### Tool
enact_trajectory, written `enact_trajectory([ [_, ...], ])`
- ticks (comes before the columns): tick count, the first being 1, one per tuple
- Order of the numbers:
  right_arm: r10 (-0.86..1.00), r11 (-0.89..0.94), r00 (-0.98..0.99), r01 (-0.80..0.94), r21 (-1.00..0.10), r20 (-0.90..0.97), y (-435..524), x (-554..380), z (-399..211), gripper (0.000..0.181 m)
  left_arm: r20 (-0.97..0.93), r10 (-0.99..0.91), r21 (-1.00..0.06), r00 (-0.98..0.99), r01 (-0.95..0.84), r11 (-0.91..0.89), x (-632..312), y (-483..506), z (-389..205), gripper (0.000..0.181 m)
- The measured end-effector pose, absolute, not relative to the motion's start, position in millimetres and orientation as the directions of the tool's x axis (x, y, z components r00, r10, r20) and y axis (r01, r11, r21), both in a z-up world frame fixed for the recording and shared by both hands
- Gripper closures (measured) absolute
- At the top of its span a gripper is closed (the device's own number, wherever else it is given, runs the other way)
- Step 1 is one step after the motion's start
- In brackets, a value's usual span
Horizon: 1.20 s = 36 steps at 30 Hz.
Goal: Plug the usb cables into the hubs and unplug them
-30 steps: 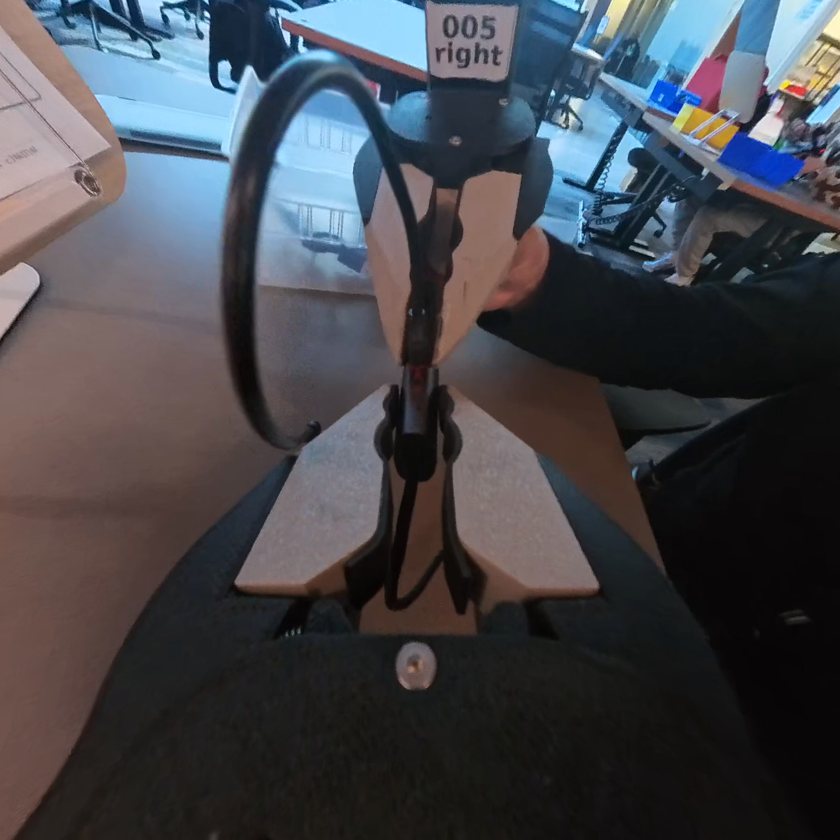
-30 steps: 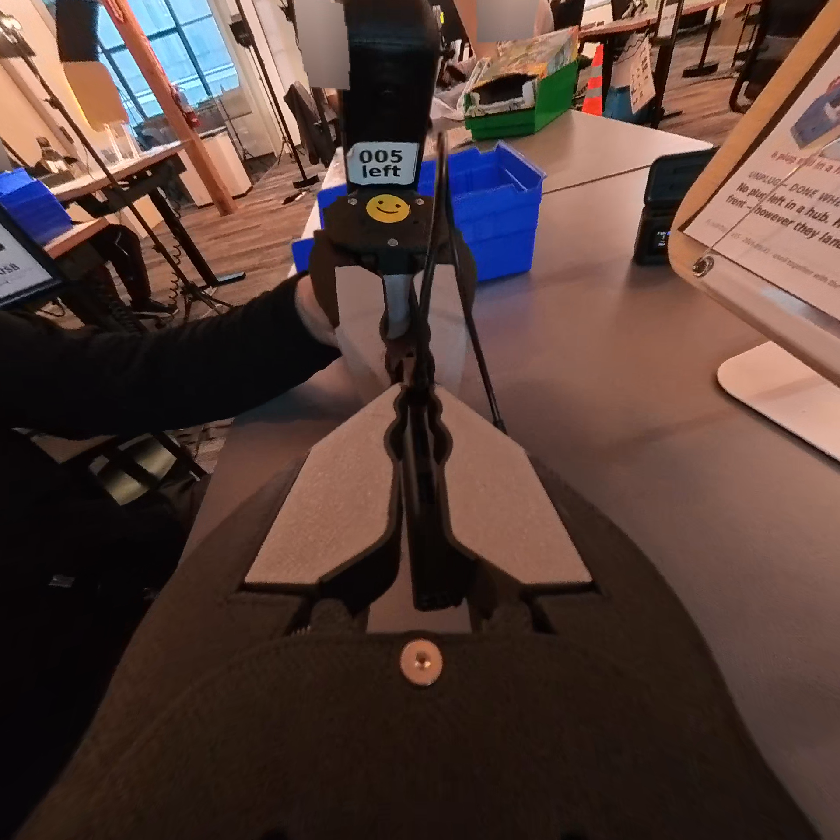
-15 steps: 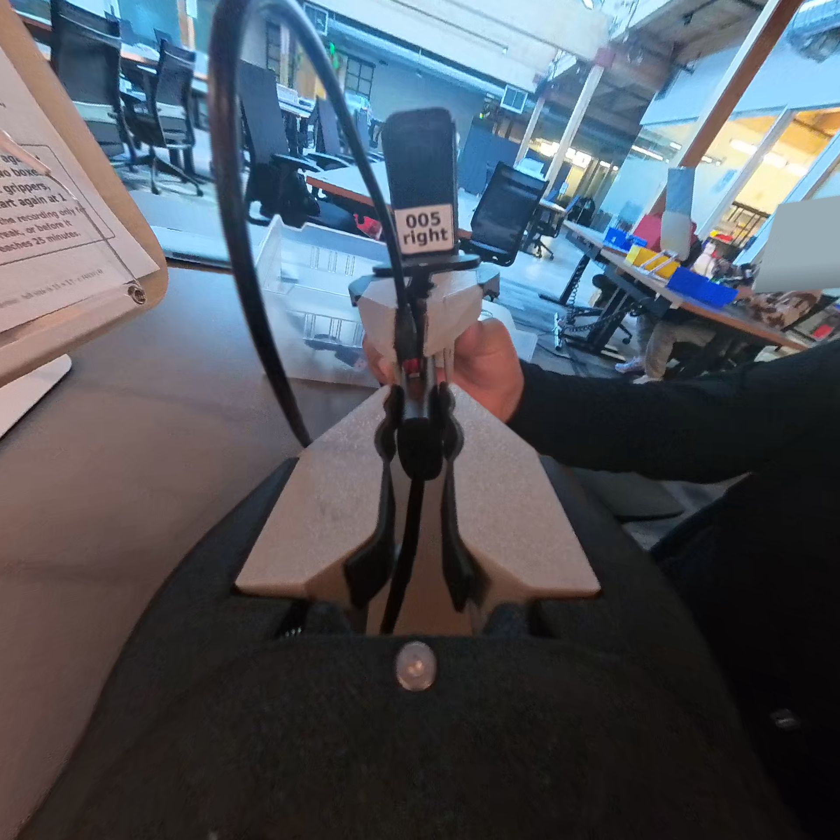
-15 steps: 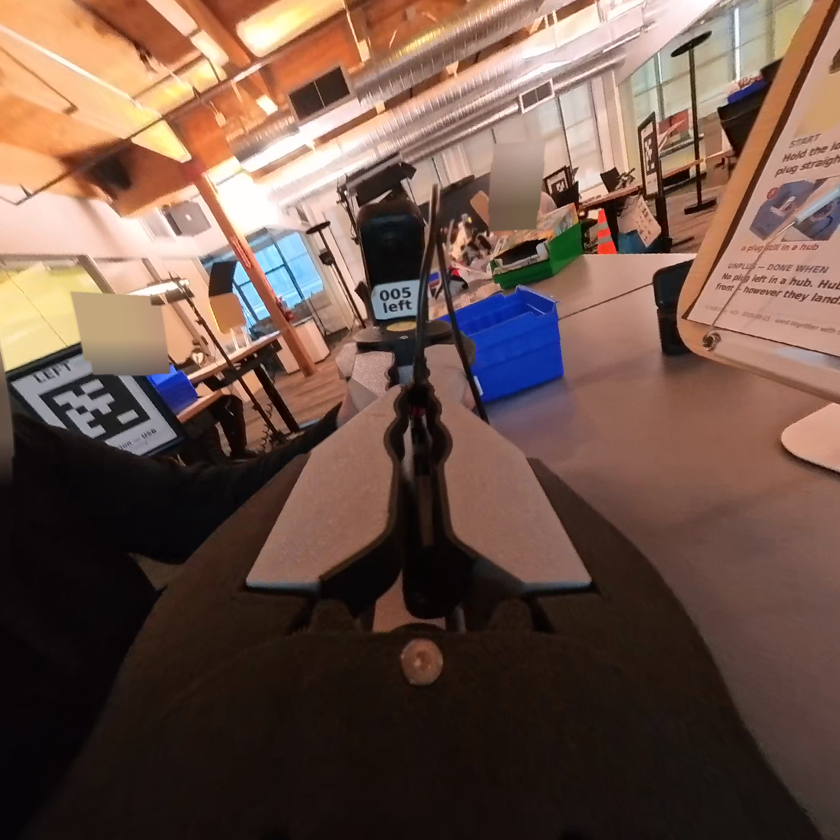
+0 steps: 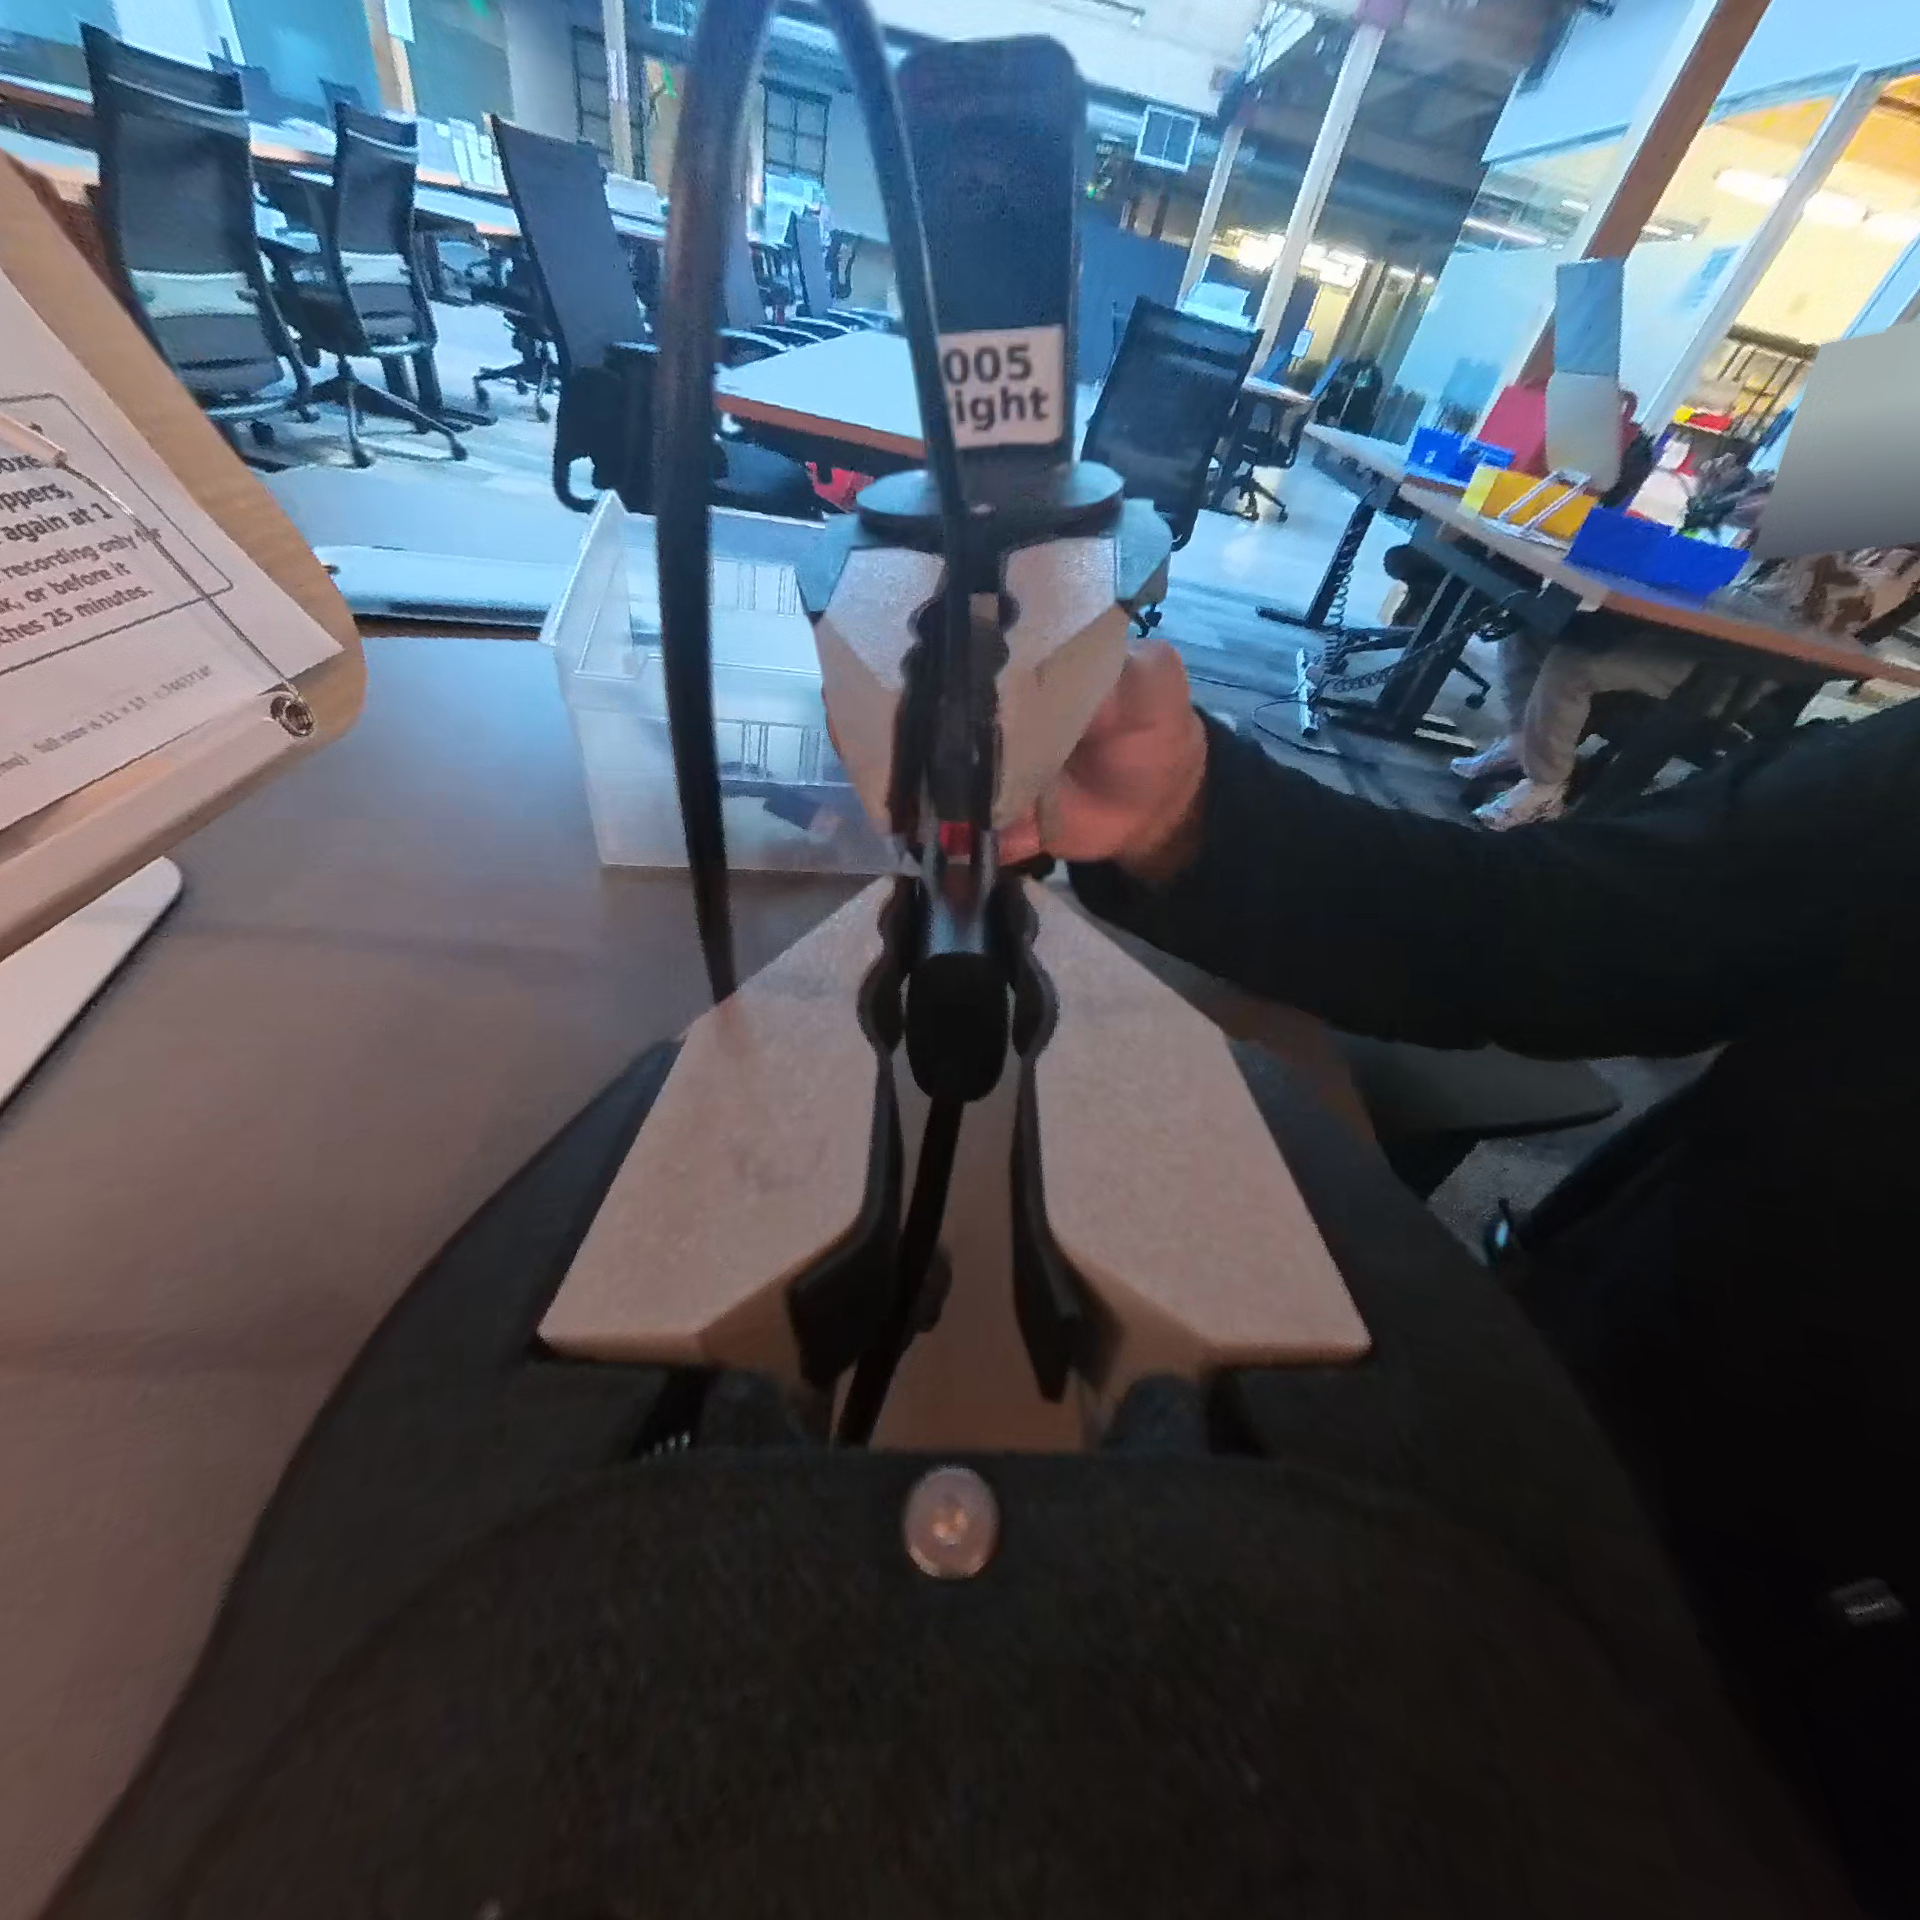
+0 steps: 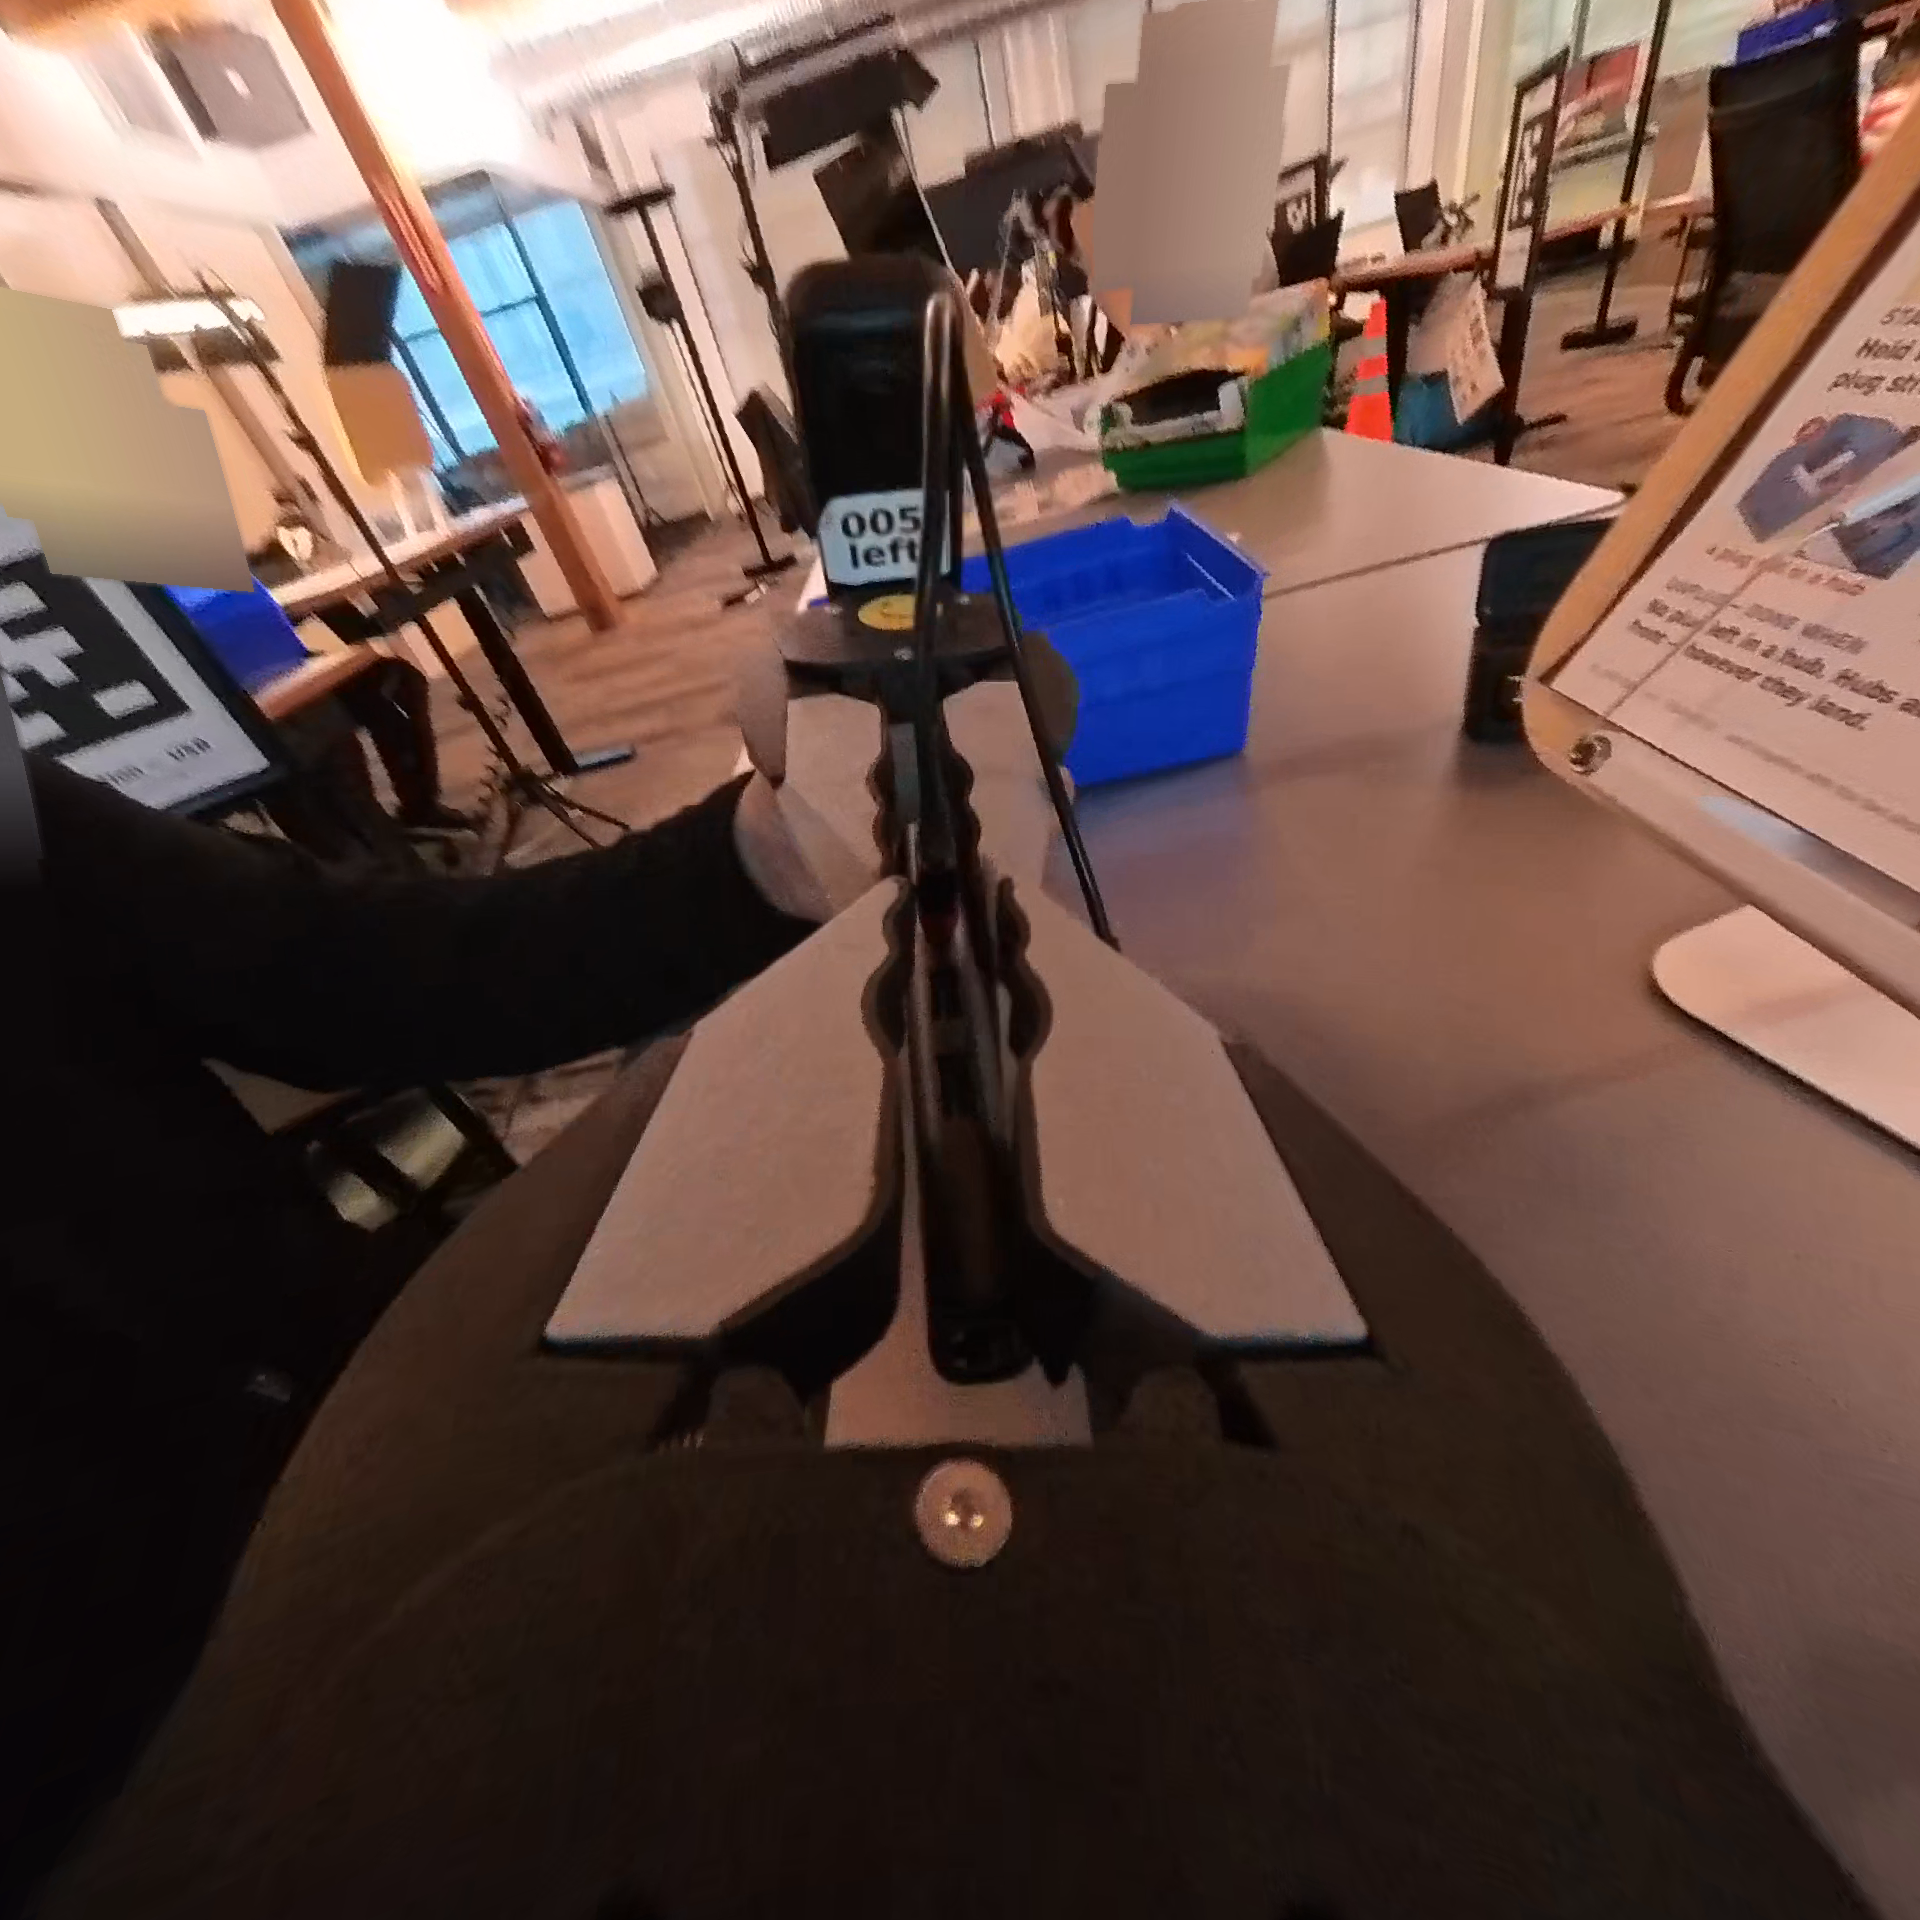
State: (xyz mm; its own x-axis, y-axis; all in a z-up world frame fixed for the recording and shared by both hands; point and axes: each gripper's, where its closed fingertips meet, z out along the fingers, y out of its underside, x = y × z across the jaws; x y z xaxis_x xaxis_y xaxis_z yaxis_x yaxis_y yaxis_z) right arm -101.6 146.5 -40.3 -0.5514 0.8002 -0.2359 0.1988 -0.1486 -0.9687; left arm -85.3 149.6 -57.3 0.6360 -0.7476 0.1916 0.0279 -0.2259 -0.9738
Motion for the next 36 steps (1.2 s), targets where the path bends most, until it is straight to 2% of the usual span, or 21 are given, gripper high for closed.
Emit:
enact_trajectory([
  [3,0.815,-0.102,-0.539,0.224,-0.969,-0.210,148,-100,-45,0.167,0.183,-0.750,-0.976,0.636,0.025,-0.217,-84,149,-56,0.167],
  [6,0.800,-0.105,-0.559,0.226,-0.968,-0.218,145,-99,-46,0.175,0.175,-0.743,-0.976,0.645,0.012,-0.219,-86,150,-58,0.167],
  [12,0.796,-0.149,-0.562,0.178,-0.973,-0.224,144,-103,-42,0.178,0.208,-0.742,-0.972,0.637,0.053,-0.227,-86,150,-56,0.167],
  [20,0.770,-0.341,-0.562,0.036,-0.939,-0.301,141,-111,-21,0.179,0.227,-0.744,-0.974,0.629,0.162,-0.160,-94,146,-33,0.166],
  [24,0.706,-0.481,-0.609,-0.038,-0.876,-0.362,137,-109,-7,0.179,0.205,-0.756,-0.977,0.621,0.176,-0.120,-93,139,-20,0.166],
  [26,0.644,-0.659,-0.647,-0.199,-0.725,-0.407,167,-92,24,0.178,0.163,-0.765,-0.984,0.622,0.047,-0.172,-81,137,-41,0.167],
  [27,0.620,-0.701,-0.660,-0.224,-0.677,-0.424,183,-84,31,0.179,0.149,-0.752,-0.984,0.642,0.020,-0.177,-75,141,-48,0.168],
  [31,0.768,-0.497,-0.541,-0.168,-0.851,-0.342,180,-88,11,0.178,0.145,-0.739,-0.982,0.657,0.005,-0.188,-64,154,-56,0.168],
  [36,0.738,-0.525,-0.568,-0.142,-0.839,-0.366,176,-92,11,0.178,0.150,-0.749,-0.982,0.646,0.010,-0.188,-67,151,-57,0.167],
])
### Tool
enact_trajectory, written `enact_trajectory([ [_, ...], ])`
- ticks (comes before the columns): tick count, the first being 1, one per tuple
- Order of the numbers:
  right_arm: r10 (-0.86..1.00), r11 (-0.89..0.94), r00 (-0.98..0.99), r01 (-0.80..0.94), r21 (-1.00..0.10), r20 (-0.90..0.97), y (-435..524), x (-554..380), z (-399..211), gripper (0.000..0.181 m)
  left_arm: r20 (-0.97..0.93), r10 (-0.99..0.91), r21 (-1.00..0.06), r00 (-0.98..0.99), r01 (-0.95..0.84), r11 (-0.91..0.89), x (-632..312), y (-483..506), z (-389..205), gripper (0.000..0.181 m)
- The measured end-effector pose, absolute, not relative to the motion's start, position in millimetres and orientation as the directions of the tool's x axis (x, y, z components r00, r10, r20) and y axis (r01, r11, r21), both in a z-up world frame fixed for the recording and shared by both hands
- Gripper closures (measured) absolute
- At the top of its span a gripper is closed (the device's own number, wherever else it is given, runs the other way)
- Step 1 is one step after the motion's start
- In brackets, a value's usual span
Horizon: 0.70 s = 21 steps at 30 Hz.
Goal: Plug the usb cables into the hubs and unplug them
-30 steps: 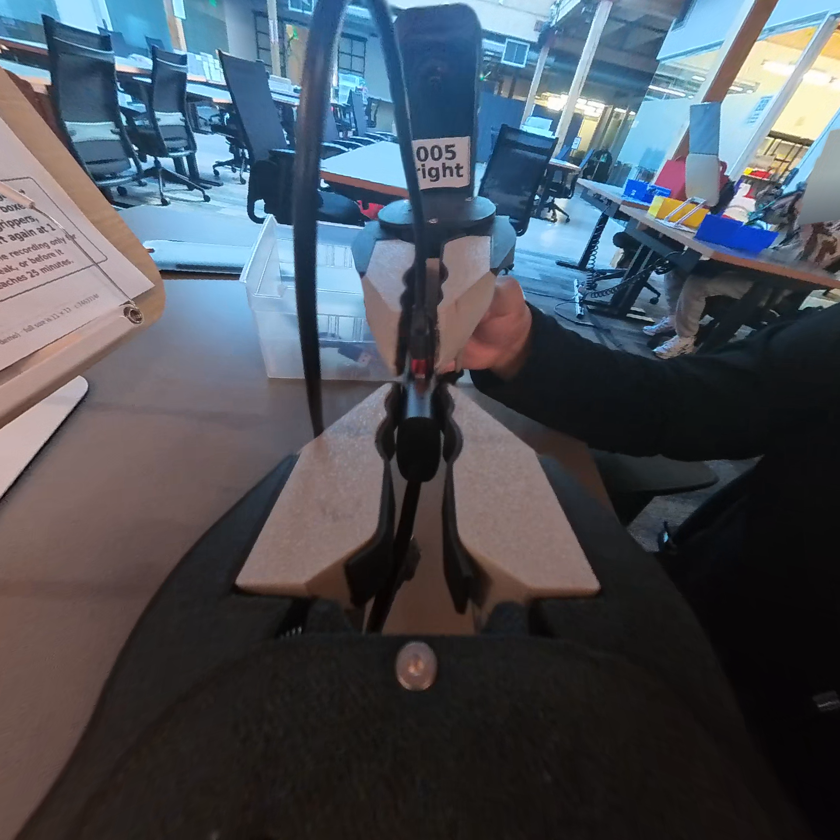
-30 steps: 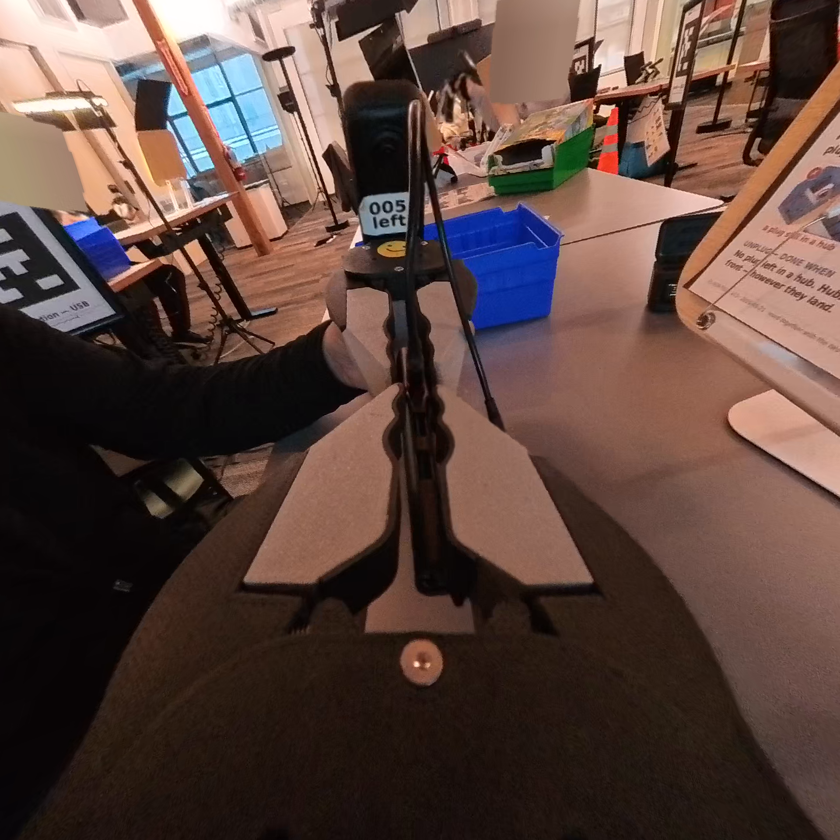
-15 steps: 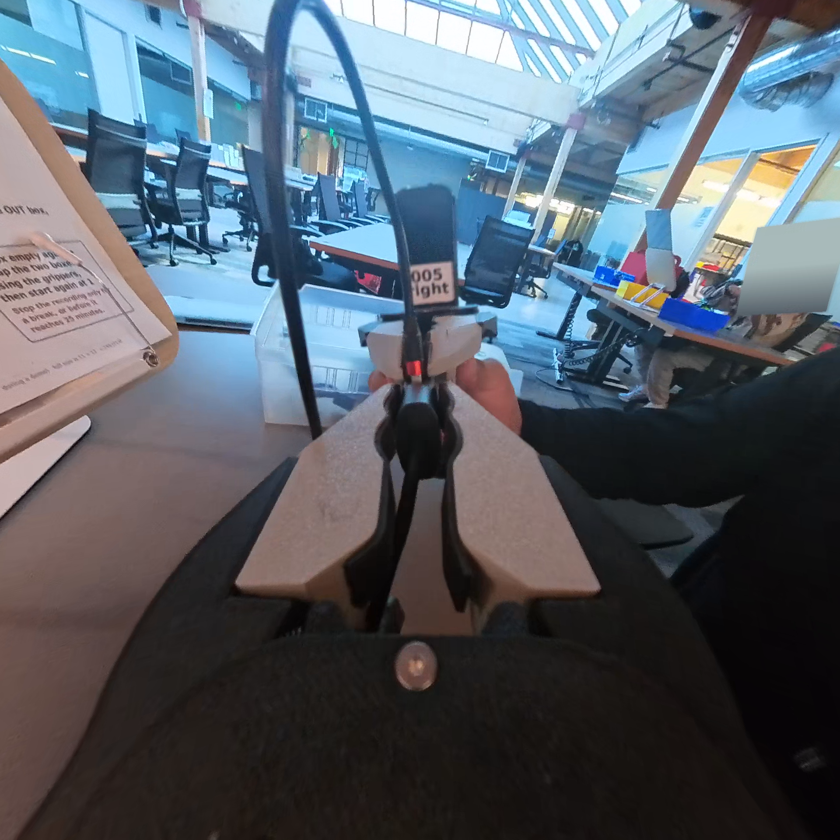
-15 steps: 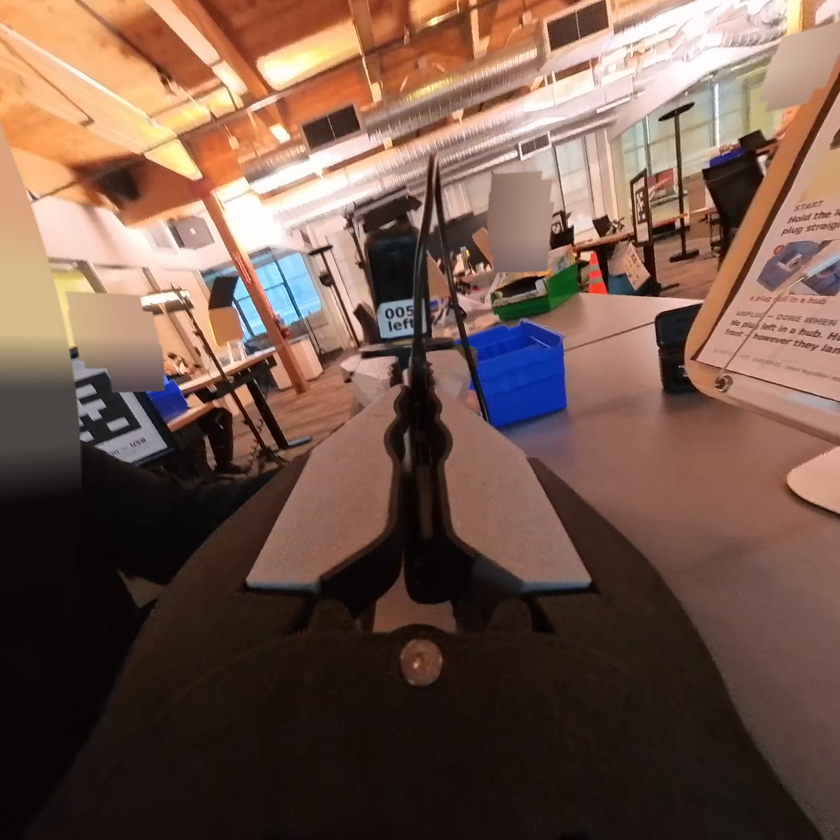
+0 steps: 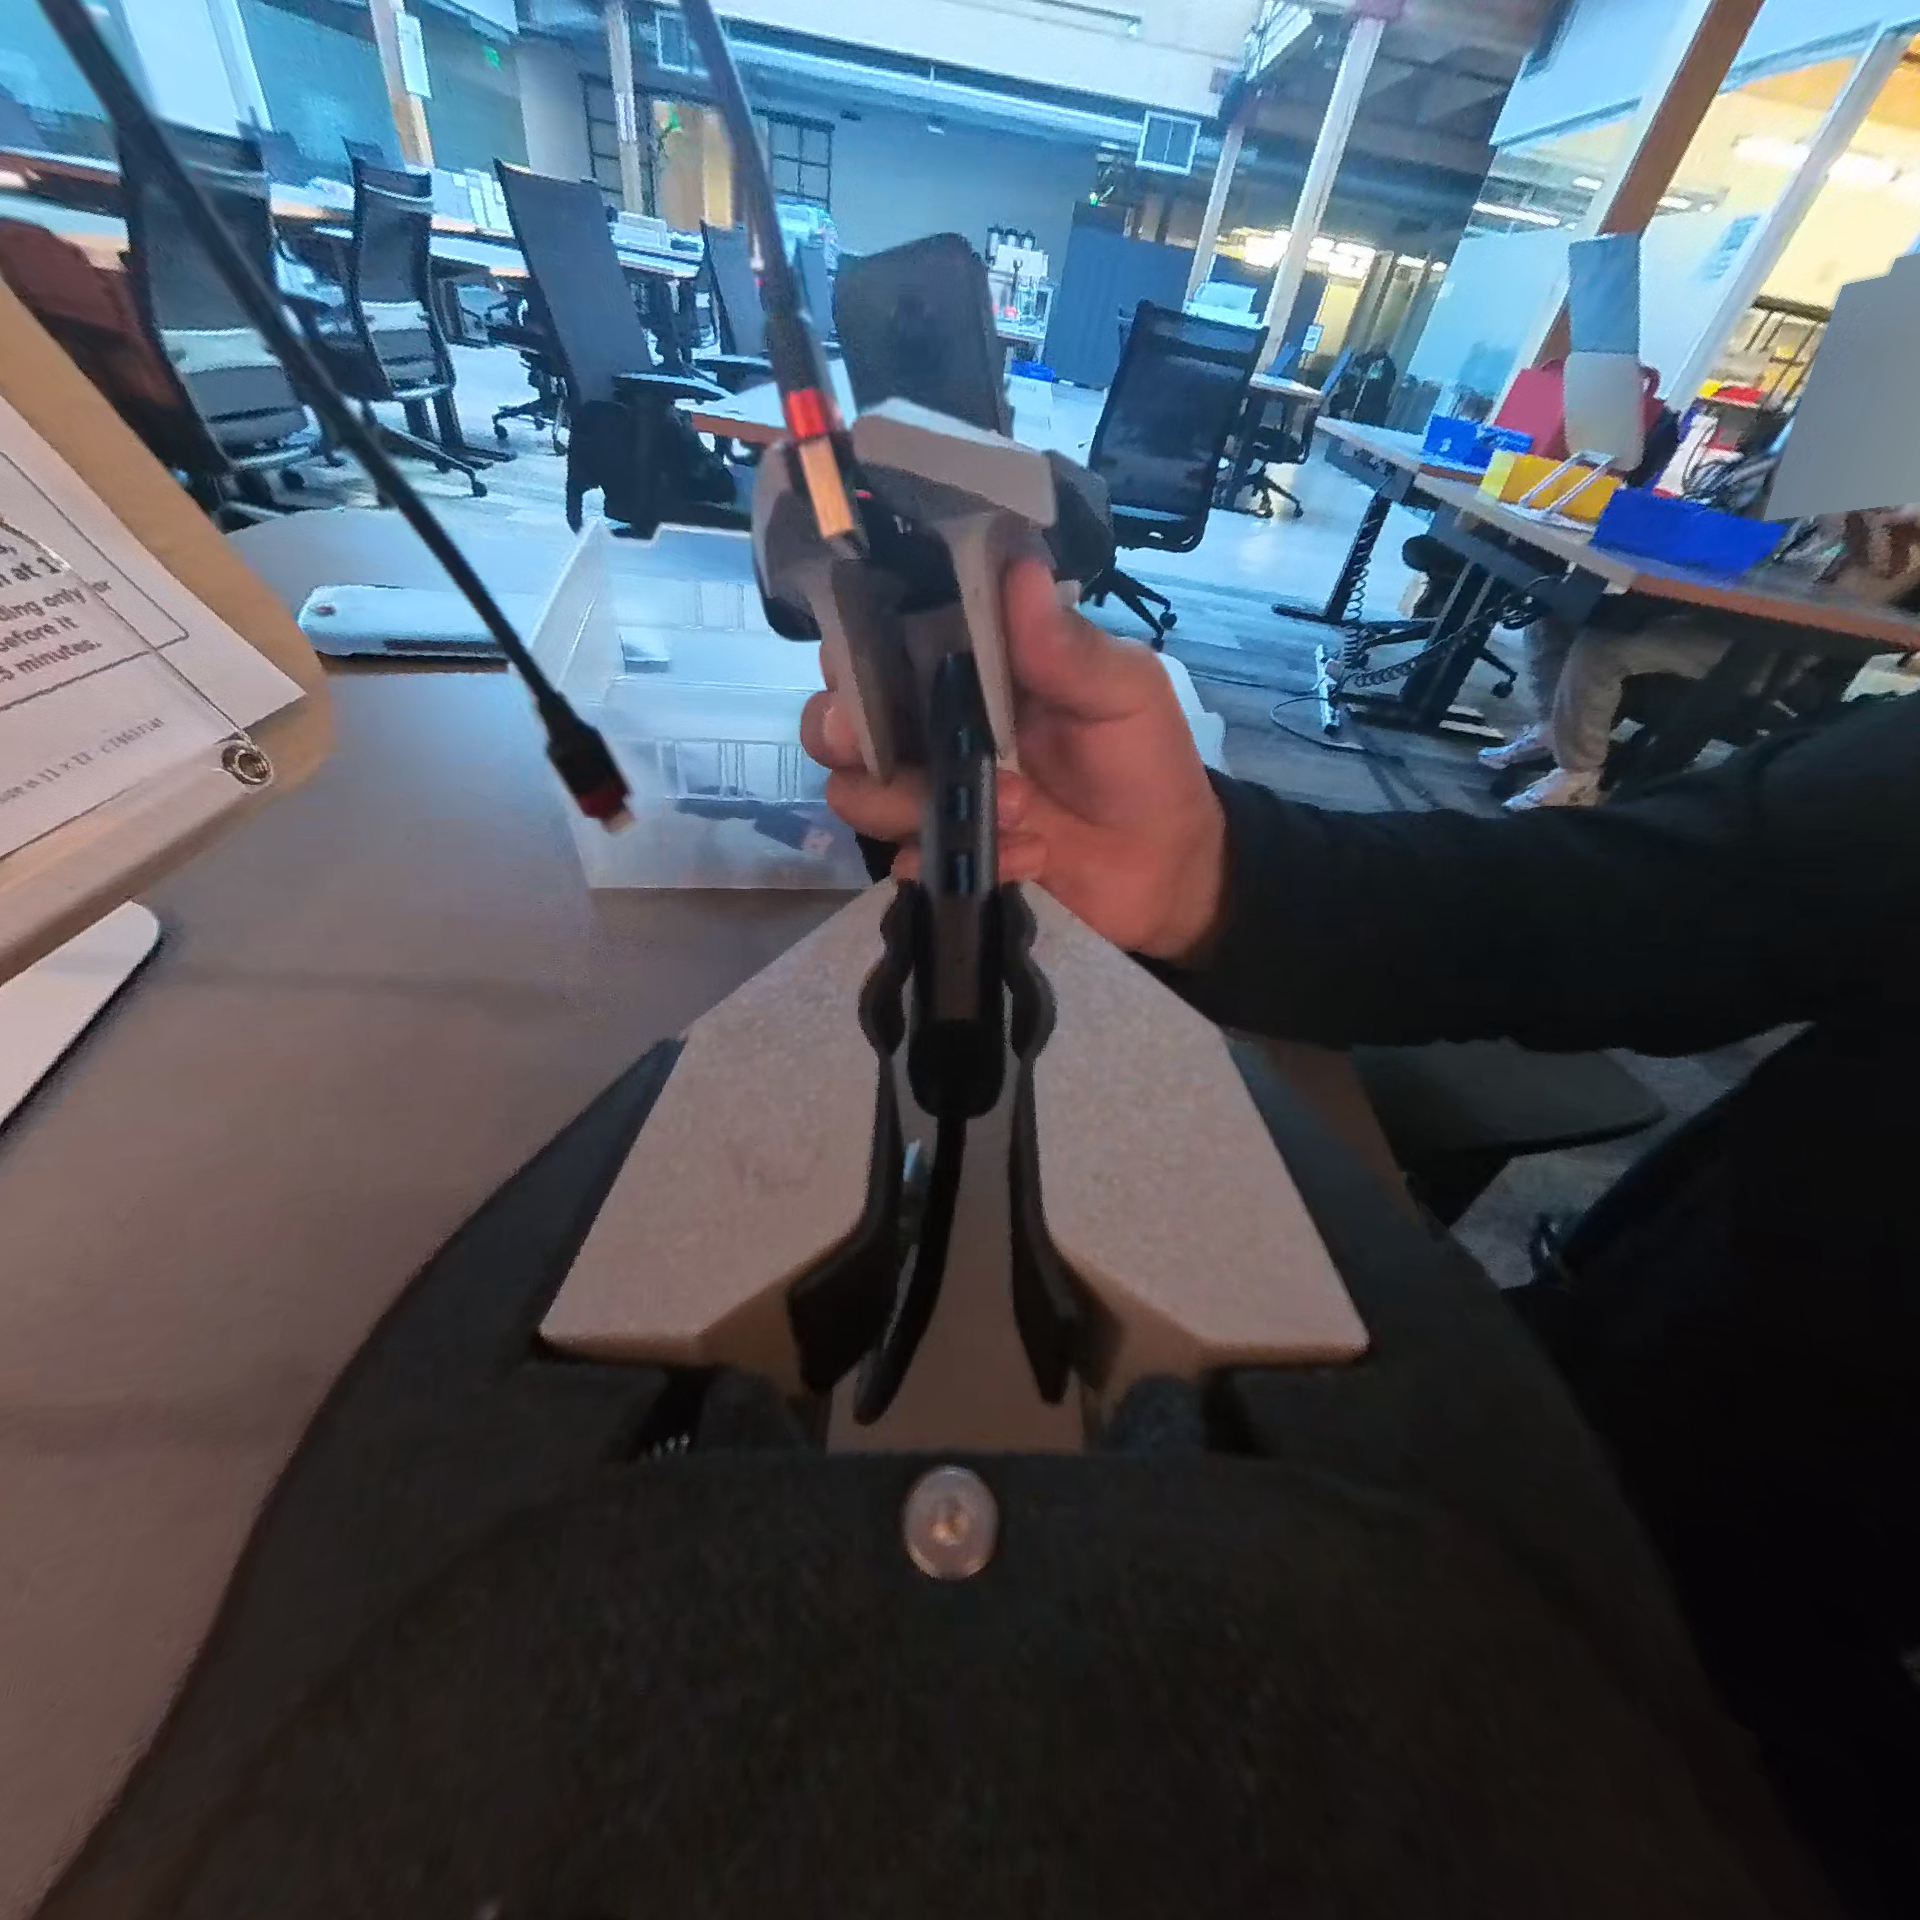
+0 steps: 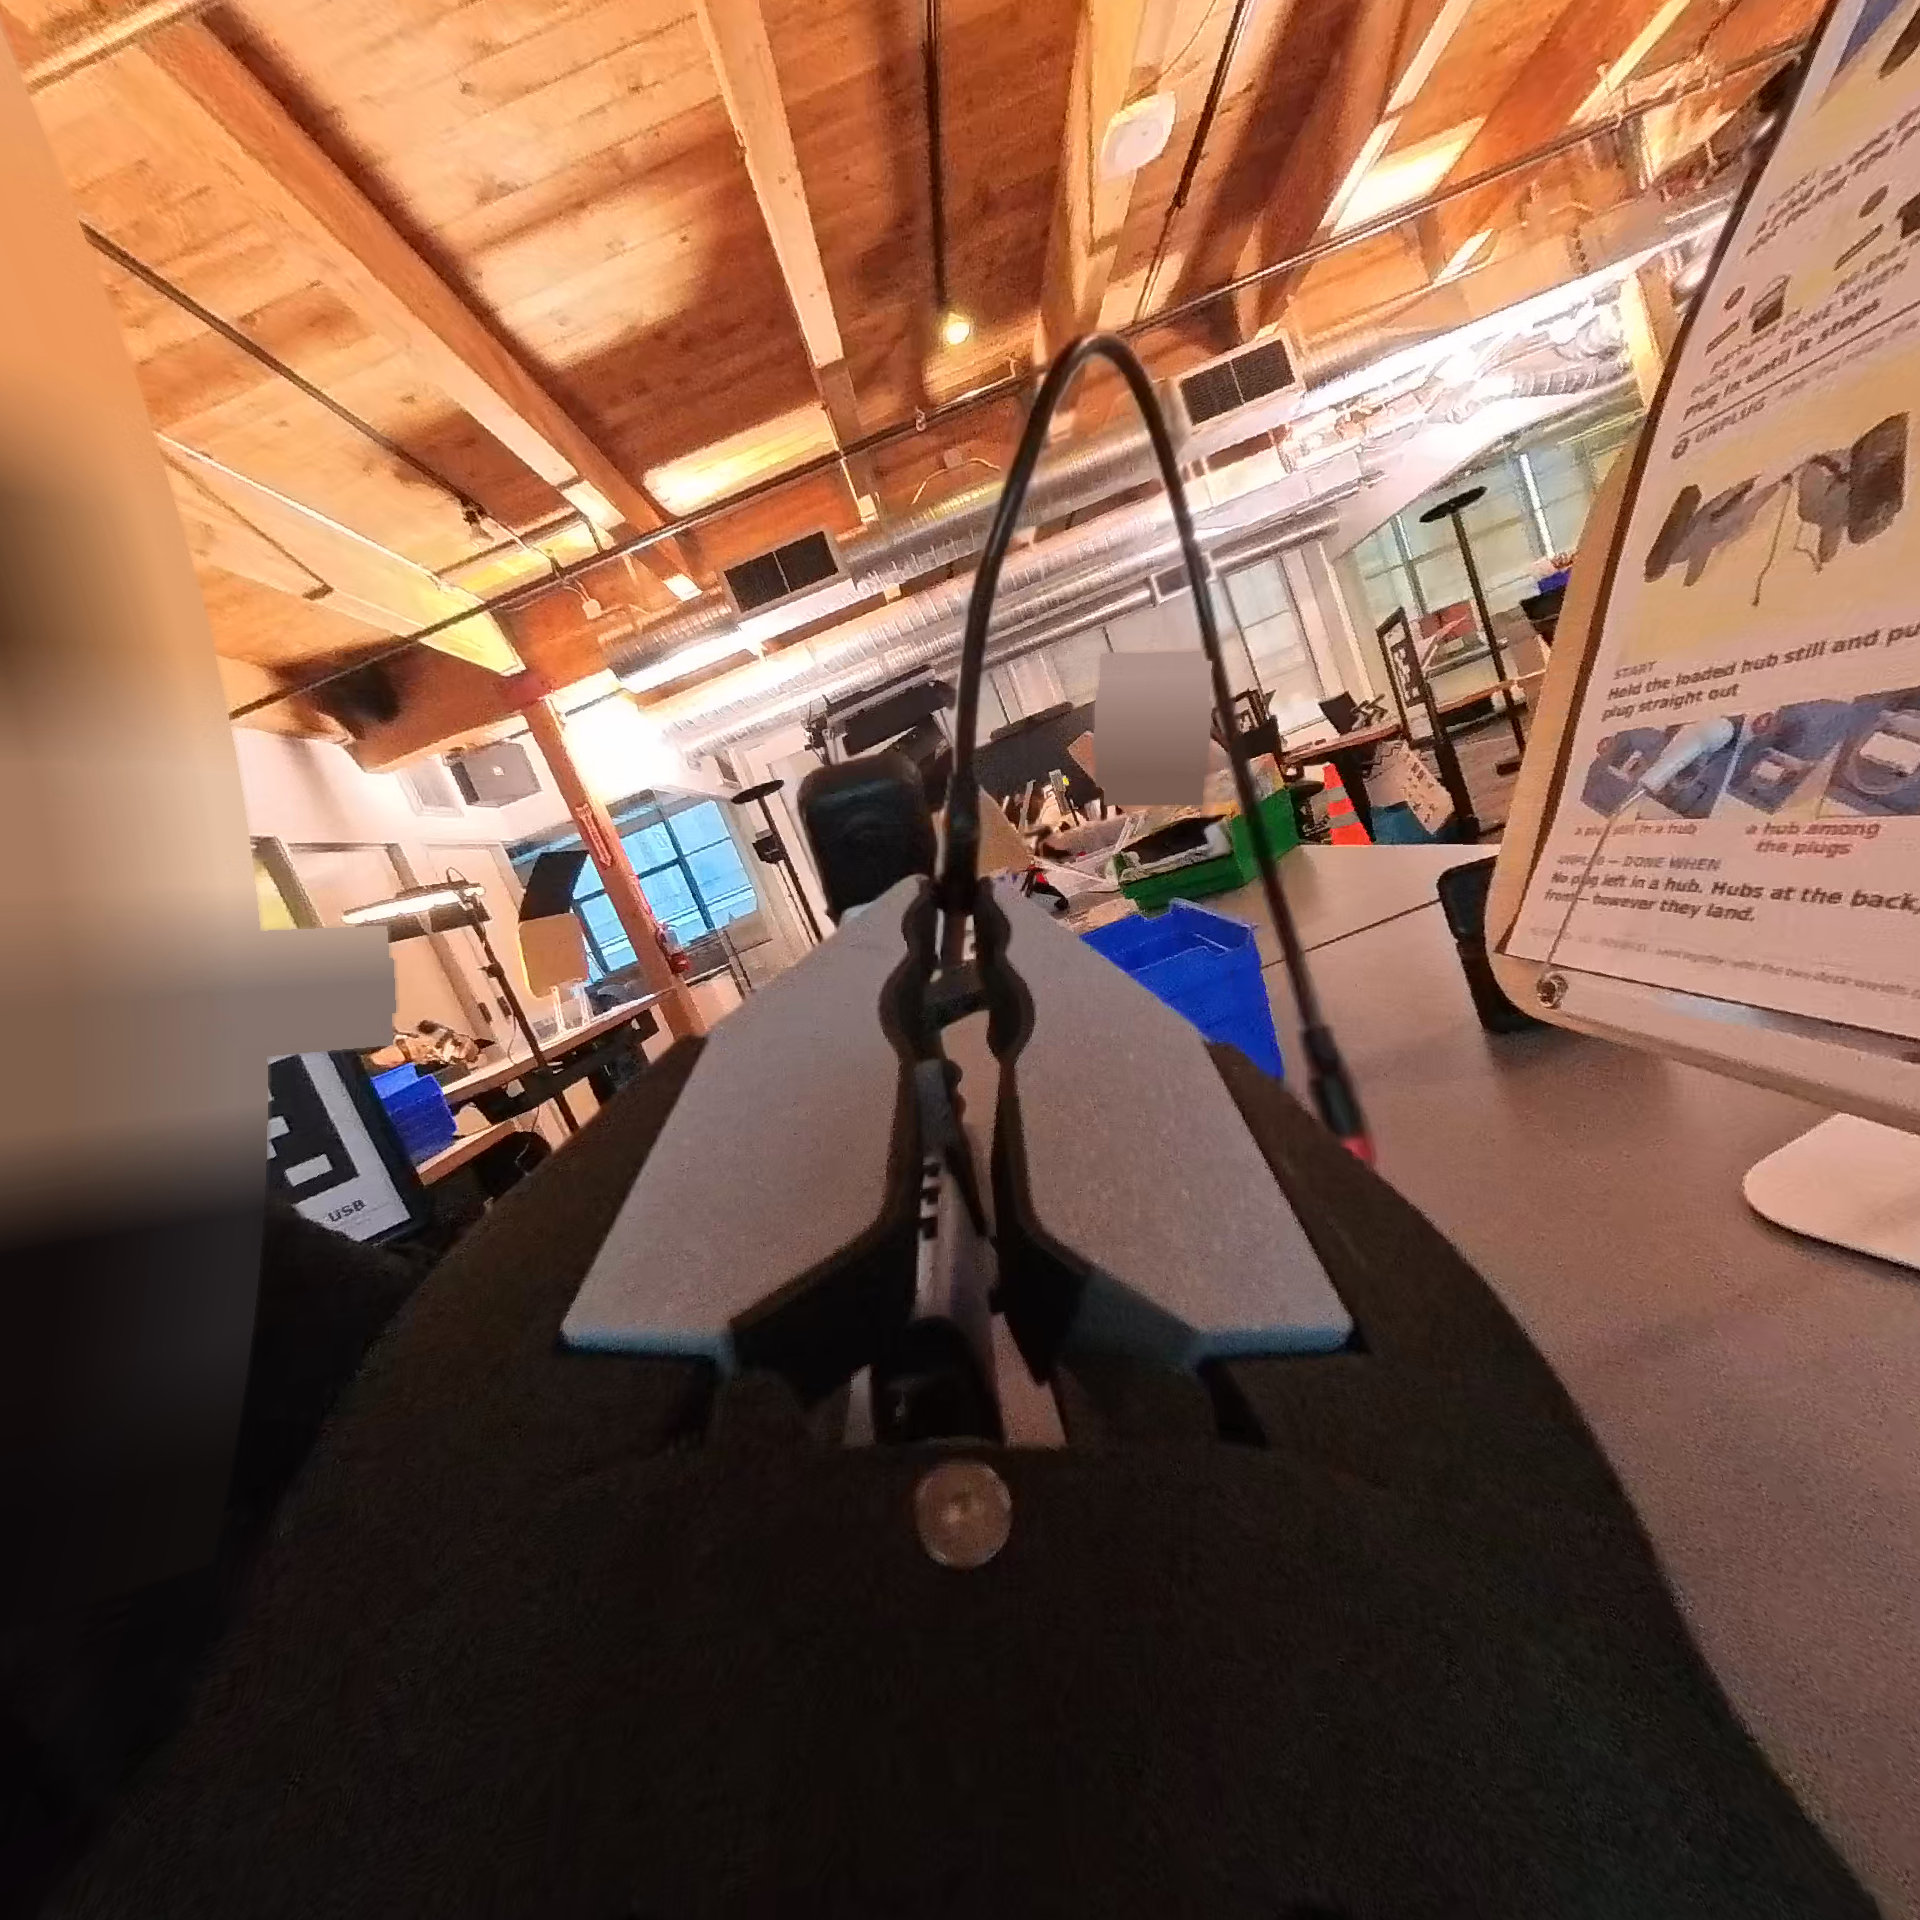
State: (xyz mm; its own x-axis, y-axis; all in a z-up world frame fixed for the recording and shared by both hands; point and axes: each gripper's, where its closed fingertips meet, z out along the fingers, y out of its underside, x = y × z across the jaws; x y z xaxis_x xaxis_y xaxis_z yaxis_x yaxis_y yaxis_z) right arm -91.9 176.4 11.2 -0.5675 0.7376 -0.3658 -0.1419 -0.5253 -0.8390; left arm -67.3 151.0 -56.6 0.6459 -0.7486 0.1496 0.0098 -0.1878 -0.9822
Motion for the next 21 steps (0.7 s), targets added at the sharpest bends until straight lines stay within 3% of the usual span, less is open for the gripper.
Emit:
enact_trajectory([
  [7,0.783,-0.461,-0.522,-0.119,-0.880,-0.339,174,-98,5,0.178,0.116,-0.749,-0.986,0.652,-0.016,-0.167,-69,151,-58,0.167],
  [13,0.910,-0.193,-0.397,-0.149,-0.970,-0.120,161,-94,7,0.178,0.075,-0.793,-0.994,0.605,-0.022,-0.111,-73,142,-55,0.168],
  [21,0.976,-0.084,-0.216,-0.226,-0.970,-0.034,172,0,78,0.178,0.055,-0.840,-0.998,0.540,-0.004,-0.068,-66,130,-47,0.168],
])
